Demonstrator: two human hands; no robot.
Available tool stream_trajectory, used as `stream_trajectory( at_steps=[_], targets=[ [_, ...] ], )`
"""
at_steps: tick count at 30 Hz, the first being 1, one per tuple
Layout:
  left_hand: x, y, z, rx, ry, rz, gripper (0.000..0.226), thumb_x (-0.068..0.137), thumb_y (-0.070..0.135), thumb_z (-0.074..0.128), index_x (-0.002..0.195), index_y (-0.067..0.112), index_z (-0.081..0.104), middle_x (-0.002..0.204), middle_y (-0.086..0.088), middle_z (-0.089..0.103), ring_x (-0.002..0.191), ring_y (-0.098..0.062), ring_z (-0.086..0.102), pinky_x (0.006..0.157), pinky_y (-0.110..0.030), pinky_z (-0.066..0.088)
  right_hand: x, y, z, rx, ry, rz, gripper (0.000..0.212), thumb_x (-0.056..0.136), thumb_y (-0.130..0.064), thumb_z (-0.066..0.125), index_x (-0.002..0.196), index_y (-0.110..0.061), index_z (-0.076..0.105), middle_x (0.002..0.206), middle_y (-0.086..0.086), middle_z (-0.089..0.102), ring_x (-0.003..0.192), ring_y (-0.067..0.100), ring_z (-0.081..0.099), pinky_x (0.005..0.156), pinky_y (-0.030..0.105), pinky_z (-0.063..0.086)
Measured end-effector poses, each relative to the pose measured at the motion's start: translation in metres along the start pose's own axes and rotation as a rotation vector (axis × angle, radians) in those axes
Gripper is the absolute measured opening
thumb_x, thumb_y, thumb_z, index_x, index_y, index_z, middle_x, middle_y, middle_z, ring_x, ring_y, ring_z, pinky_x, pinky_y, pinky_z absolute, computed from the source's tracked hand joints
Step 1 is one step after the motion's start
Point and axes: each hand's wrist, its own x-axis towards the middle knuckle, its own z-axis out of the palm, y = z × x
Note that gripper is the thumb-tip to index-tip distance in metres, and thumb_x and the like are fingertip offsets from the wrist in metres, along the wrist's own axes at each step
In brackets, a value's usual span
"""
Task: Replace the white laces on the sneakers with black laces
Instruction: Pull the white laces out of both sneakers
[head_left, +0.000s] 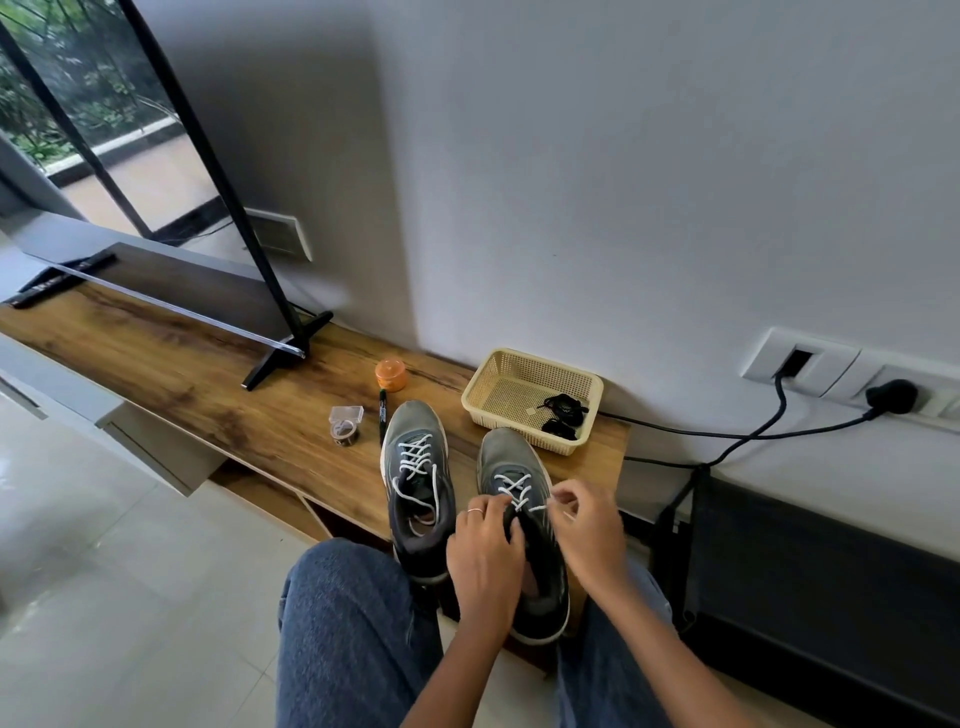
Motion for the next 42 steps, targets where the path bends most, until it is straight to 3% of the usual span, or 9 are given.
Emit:
stream_trajectory(
  at_steps=[4,10,14,16,27,31,34,38,42],
  targets=[
    [0.017,0.000,0.003,0.127,-0.082,0.114,0.022,0.065,0.017,0.086,0.076,0.021,0.068,0.074,0.004,0.063,0.061,-0.016,0.062,0.043,-0.028,0.047,-0.005,0.000,0.010,-0.101,-0.212,-0.074,0.019,0.087,-0.030,0.065,0.101,-0.018,0.063,0.097,-0.006,0.059,0.094,0.012,0.055,0.077,0.023,0.040],
    [0.031,0.004,0.007,0.218,-0.186,0.116,0.032,0.053,0.013,0.090,0.061,0.018,0.059,0.062,0.002,0.056,0.043,-0.015,0.055,0.030,-0.023,0.036,-0.008,0.005,0.015,-0.135,-0.168,-0.070,0.016,0.088,-0.026,0.062,0.096,-0.013,0.067,0.094,0.000,0.064,0.090,0.016,0.059,0.077,0.032,0.048],
    [0.026,0.005,0.006,0.114,-0.174,0.007,0.012,0.086,0.022,0.069,0.087,0.012,0.063,0.087,-0.004,0.062,0.068,-0.022,0.065,0.050,-0.030,0.042,-0.009,0.008,0.017,-0.135,-0.139,-0.004,0.015,0.088,-0.025,0.060,0.093,-0.013,0.067,0.088,0.001,0.066,0.086,0.019,0.062,0.069,0.034,0.047],
    [0.023,0.003,0.005,0.057,-0.197,-0.077,0.018,0.098,0.027,0.050,0.103,0.012,0.059,0.103,-0.004,0.058,0.085,-0.025,0.063,0.060,-0.030,0.038,-0.010,0.008,0.017,-0.150,-0.127,0.006,0.015,0.089,-0.025,0.059,0.094,-0.014,0.067,0.089,0.001,0.067,0.086,0.019,0.062,0.067,0.031,0.044],
    [0.018,0.002,-0.001,-0.204,-0.223,-0.220,0.013,0.098,0.029,0.051,0.106,0.020,0.056,0.105,0.001,0.057,0.091,-0.019,0.059,0.071,-0.029,0.040,-0.012,0.002,0.015,-0.166,-0.102,0.052,0.013,0.087,-0.023,0.058,0.097,-0.019,0.064,0.092,-0.003,0.066,0.089,0.016,0.061,0.064,0.027,0.041],
    [0.002,0.005,-0.003,-0.187,-0.128,-0.167,0.024,0.091,0.019,0.062,0.115,0.018,0.058,0.111,0.004,0.053,0.101,-0.014,0.051,0.082,-0.026,0.044,-0.005,0.000,0.015,-0.125,-0.102,-0.089,0.034,0.086,-0.022,0.060,0.120,-0.021,0.056,0.112,-0.003,0.058,0.106,0.017,0.053,0.085,0.030,0.044],
    [-0.009,0.006,-0.007,-0.258,-0.101,-0.286,0.021,0.092,0.024,0.061,0.113,0.020,0.061,0.107,0.005,0.055,0.098,-0.013,0.053,0.082,-0.027,0.046,0.002,-0.006,0.015,-0.264,-0.178,-0.258,0.036,0.092,-0.021,0.054,0.127,-0.027,0.055,0.122,-0.006,0.050,0.114,0.017,0.043,0.092,0.033,0.038],
    [-0.010,0.003,-0.008,-0.332,-0.124,-0.383,0.019,0.094,0.030,0.057,0.110,0.023,0.066,0.100,0.005,0.062,0.091,-0.012,0.059,0.081,-0.031,0.050,0.005,-0.010,0.020,-0.404,-0.206,-0.380,0.022,0.093,-0.019,0.055,0.111,-0.022,0.066,0.115,-0.006,0.056,0.110,0.019,0.047,0.083,0.033,0.038],
    [-0.009,-0.003,-0.006,-0.330,-0.098,-0.376,0.019,0.094,0.031,0.058,0.107,0.023,0.068,0.098,0.006,0.065,0.088,-0.010,0.060,0.079,-0.029,0.050,0.005,-0.007,0.025,-0.412,-0.099,-0.461,0.013,0.072,-0.014,0.079,0.077,-0.020,0.068,0.083,-0.007,0.063,0.080,0.018,0.058,0.058,0.031,0.046]
  ],
)
